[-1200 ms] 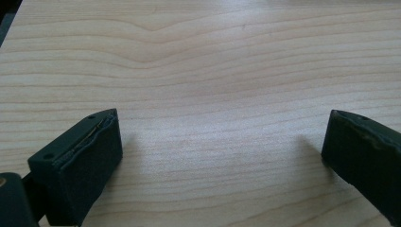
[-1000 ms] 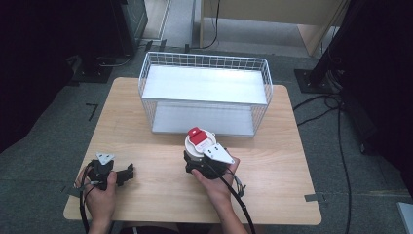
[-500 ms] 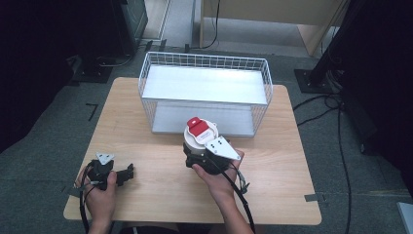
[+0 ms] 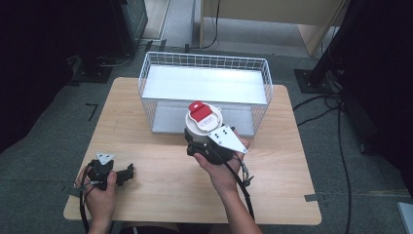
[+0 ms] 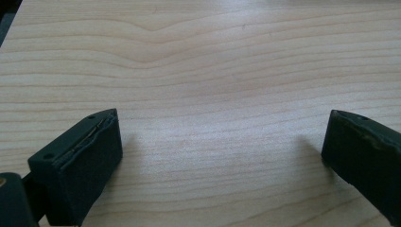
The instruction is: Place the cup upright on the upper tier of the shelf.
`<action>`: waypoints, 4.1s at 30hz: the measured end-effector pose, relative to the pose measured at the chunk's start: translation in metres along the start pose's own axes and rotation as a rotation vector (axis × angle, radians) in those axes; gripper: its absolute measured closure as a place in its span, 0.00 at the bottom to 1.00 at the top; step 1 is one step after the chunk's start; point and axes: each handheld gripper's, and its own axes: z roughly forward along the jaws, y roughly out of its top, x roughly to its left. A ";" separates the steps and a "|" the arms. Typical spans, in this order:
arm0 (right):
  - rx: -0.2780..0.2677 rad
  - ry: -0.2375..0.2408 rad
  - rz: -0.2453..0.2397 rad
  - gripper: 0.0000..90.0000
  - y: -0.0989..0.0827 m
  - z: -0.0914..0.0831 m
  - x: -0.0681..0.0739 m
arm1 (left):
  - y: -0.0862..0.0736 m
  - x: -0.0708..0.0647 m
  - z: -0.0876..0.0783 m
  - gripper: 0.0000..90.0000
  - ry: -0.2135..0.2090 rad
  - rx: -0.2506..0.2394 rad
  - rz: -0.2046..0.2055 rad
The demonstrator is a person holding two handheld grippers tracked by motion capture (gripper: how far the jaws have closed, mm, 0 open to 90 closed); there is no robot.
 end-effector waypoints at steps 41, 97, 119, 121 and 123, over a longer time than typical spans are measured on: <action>-0.067 -0.163 -0.033 0.10 0.106 0.082 -0.081 | 0.000 0.000 0.000 0.00 0.000 -0.003 -0.002; -0.001 -0.197 0.044 0.04 0.089 0.134 -0.117 | 0.000 0.000 0.000 0.00 0.000 -0.002 -0.001; 0.019 -0.161 0.039 0.00 0.078 0.104 -0.116 | 0.000 0.000 0.000 0.00 0.000 -0.001 0.000; 0.016 -0.158 0.038 0.00 0.077 0.099 -0.114 | 0.000 0.000 0.000 0.00 0.000 -0.001 0.000; 0.012 -0.156 0.030 0.00 0.075 0.095 -0.113 | 0.000 0.000 0.000 0.00 0.000 0.000 0.001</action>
